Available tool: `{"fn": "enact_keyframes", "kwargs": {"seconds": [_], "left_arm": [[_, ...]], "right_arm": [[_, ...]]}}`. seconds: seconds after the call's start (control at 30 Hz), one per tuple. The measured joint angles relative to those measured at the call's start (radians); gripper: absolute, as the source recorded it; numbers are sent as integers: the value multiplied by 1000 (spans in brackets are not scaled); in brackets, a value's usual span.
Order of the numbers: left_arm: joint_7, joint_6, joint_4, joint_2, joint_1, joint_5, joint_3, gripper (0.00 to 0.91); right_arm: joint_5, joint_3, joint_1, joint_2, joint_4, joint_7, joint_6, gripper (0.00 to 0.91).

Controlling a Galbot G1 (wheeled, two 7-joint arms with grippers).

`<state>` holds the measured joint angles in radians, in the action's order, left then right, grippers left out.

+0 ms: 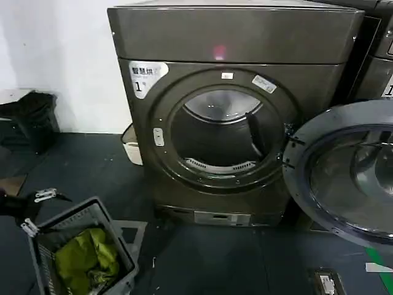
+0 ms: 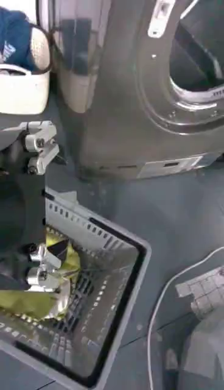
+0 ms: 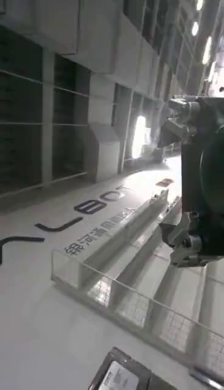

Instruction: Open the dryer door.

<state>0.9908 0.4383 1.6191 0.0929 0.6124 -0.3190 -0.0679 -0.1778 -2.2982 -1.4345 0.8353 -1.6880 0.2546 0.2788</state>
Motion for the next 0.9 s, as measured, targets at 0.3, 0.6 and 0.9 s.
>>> {"fn": "enact_keyframes", "kwargs": {"seconds": [0.3, 0.6, 0.9], "left_arm": [[-11, 27, 4, -6, -1, 9, 0, 907], [37, 45, 2, -10, 2, 45, -3, 907], [34, 71, -33, -26, 19, 100, -8, 907]], "right_arm": [[-2, 3, -3, 9, -2, 2, -3, 907], [-2, 4, -4, 12, -5, 3, -3, 907], [-1, 3, -4, 17, -7, 3, -4, 907]]}}
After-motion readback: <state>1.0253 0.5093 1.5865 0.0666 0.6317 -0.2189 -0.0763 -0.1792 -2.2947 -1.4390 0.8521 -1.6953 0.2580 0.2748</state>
